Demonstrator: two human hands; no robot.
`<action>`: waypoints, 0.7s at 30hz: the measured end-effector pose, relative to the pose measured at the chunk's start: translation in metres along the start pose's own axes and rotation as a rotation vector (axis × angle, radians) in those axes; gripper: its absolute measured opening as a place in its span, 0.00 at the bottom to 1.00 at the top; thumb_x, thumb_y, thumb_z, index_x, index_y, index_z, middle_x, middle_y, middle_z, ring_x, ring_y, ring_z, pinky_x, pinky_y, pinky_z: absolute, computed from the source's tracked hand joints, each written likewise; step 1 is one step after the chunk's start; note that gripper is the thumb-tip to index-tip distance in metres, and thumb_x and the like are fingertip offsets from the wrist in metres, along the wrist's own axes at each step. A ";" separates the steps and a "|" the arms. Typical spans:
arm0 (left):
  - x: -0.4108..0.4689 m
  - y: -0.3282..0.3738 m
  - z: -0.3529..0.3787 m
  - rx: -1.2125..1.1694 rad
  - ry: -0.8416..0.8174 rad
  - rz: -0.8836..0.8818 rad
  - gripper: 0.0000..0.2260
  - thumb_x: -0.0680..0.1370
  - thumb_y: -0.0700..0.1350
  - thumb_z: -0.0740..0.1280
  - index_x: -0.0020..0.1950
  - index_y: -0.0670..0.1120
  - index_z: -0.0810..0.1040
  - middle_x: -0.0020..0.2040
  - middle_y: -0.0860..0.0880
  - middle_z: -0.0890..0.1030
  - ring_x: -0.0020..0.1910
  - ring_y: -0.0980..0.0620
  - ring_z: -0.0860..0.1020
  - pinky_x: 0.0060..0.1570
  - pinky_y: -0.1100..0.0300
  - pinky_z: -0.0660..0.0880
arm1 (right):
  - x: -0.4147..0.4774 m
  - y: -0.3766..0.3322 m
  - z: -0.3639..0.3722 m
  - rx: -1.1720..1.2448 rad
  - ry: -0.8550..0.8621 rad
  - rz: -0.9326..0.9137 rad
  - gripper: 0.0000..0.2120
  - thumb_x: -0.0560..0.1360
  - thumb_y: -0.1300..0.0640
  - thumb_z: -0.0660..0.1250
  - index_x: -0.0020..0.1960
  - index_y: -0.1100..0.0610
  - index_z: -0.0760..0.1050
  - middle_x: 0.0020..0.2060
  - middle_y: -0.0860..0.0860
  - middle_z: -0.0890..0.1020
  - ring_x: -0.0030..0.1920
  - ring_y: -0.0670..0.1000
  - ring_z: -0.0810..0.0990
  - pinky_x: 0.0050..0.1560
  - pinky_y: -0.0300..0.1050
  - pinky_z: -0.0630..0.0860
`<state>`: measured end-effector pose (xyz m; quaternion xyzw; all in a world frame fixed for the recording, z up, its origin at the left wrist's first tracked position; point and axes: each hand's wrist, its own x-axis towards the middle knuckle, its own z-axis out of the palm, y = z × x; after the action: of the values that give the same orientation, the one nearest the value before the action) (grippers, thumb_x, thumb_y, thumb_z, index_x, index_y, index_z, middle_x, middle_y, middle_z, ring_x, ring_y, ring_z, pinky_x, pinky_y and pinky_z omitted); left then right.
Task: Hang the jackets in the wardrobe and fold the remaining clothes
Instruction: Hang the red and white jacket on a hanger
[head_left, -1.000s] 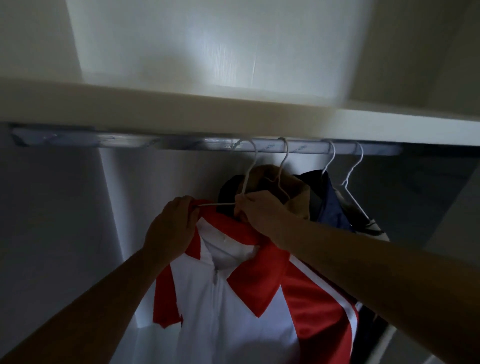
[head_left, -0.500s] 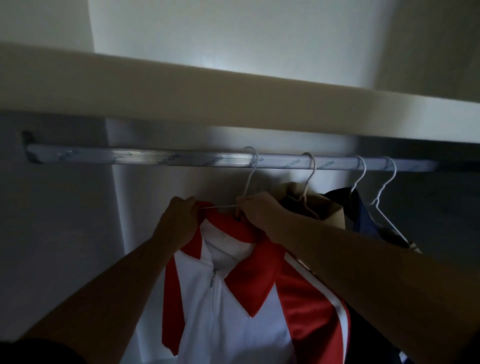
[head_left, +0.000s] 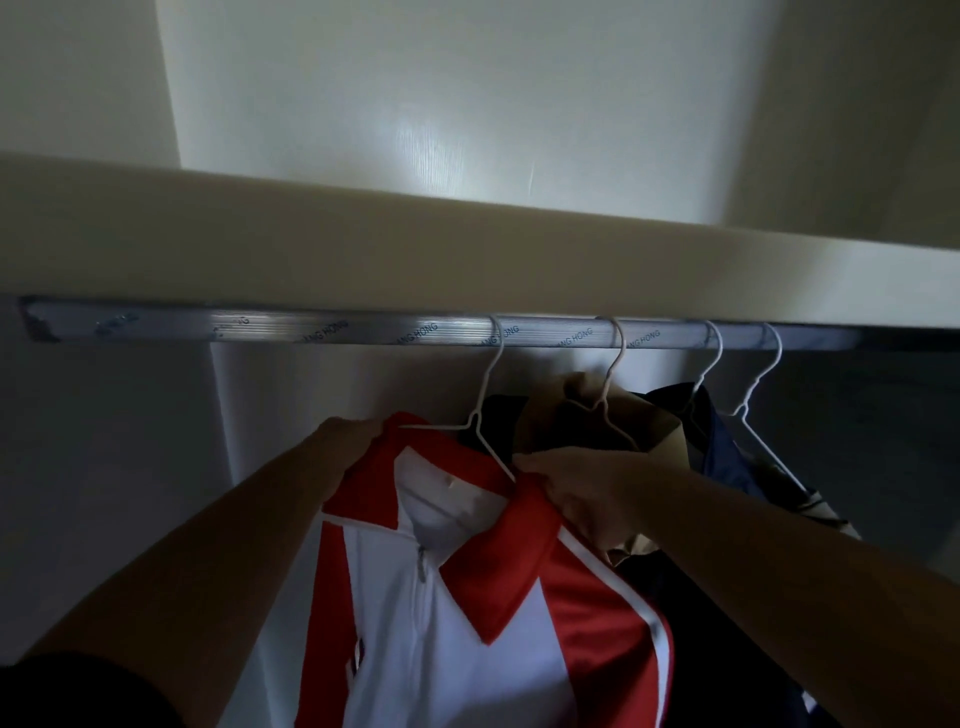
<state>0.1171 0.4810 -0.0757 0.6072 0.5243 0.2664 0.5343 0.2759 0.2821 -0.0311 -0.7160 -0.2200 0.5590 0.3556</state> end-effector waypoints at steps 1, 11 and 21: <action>0.000 0.002 0.000 -0.018 -0.027 -0.011 0.22 0.79 0.49 0.66 0.67 0.35 0.72 0.63 0.34 0.75 0.59 0.38 0.75 0.56 0.52 0.73 | 0.002 -0.002 -0.003 0.027 0.019 0.000 0.24 0.80 0.41 0.58 0.58 0.61 0.76 0.52 0.61 0.82 0.56 0.60 0.79 0.64 0.55 0.71; -0.007 0.006 -0.001 0.202 0.044 0.368 0.11 0.77 0.35 0.66 0.58 0.41 0.80 0.56 0.38 0.80 0.50 0.44 0.78 0.54 0.54 0.75 | 0.014 -0.009 0.001 0.011 0.175 -0.112 0.17 0.74 0.61 0.70 0.61 0.63 0.73 0.56 0.62 0.80 0.56 0.61 0.79 0.56 0.56 0.77; -0.023 -0.001 0.006 0.433 0.552 0.895 0.09 0.79 0.37 0.59 0.54 0.43 0.78 0.44 0.42 0.82 0.42 0.40 0.80 0.41 0.48 0.78 | 0.007 -0.012 0.009 -0.736 0.700 -0.659 0.09 0.76 0.63 0.62 0.41 0.51 0.67 0.35 0.47 0.73 0.32 0.44 0.75 0.30 0.37 0.70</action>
<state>0.1146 0.4575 -0.0723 0.7736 0.3789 0.5022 0.0760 0.2702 0.2972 -0.0271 -0.8274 -0.4791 0.0379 0.2905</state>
